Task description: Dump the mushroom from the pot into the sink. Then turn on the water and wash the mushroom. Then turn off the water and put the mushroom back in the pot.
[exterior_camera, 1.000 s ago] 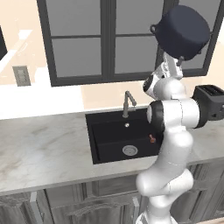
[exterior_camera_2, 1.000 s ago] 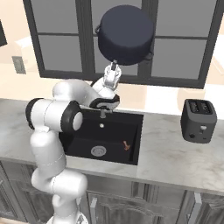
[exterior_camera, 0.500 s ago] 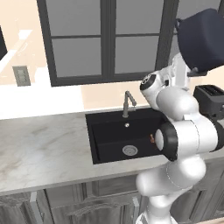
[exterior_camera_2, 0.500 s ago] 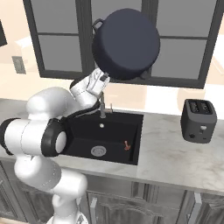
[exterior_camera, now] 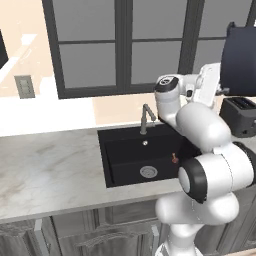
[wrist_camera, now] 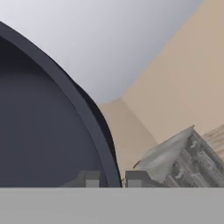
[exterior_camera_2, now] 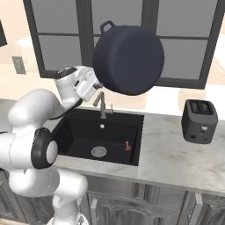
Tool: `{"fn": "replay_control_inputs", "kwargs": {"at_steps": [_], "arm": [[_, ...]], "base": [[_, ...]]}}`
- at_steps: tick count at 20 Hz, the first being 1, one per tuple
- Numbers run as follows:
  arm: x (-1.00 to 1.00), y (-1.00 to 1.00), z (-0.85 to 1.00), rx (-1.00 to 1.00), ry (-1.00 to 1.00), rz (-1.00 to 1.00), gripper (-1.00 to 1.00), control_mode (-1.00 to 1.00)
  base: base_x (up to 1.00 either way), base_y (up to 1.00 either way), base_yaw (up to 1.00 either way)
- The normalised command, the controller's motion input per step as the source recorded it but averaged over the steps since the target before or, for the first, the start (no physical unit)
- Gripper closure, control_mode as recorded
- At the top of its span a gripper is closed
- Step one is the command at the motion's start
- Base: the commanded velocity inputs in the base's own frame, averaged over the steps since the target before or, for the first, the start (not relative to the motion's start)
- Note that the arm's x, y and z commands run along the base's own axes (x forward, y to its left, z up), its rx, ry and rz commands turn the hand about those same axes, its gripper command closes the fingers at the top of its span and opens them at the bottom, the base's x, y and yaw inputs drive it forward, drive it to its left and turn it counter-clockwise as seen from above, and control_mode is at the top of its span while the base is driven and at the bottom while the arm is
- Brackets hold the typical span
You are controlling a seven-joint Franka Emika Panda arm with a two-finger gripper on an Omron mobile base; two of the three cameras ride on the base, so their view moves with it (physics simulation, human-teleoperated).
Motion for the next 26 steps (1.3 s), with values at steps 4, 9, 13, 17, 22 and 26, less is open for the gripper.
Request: {"fn": "replay_control_inputs", "kwargs": {"at_steps": [4, 9, 13, 17, 22, 26], "arm": [[0.0, 0.0, -0.56, 0.34, -0.1, 0.12, 1.0, -1.0], [0.0, -0.02, -0.5, 0.3, -0.18, 0.11, 1.0, -1.0], [-0.12, -0.27, -0.22, 0.31, -0.32, 0.13, 1.0, -1.0], [-0.18, -0.31, -0.24, 0.29, -0.41, 0.16, 1.0, -1.0], [-0.04, -0.25, -0.25, 0.25, -0.47, 0.19, 1.0, -1.0], [-0.05, -0.2, -0.3, 0.11, -0.55, 0.17, 1.0, -1.0]], "base": [[0.0, 0.0, 0.0], [0.0, 0.0, 0.0], [0.0, 0.0, 0.0], [0.0, 0.0, 0.0], [0.0, 0.0, 0.0], [0.0, 0.0, 0.0]]}}
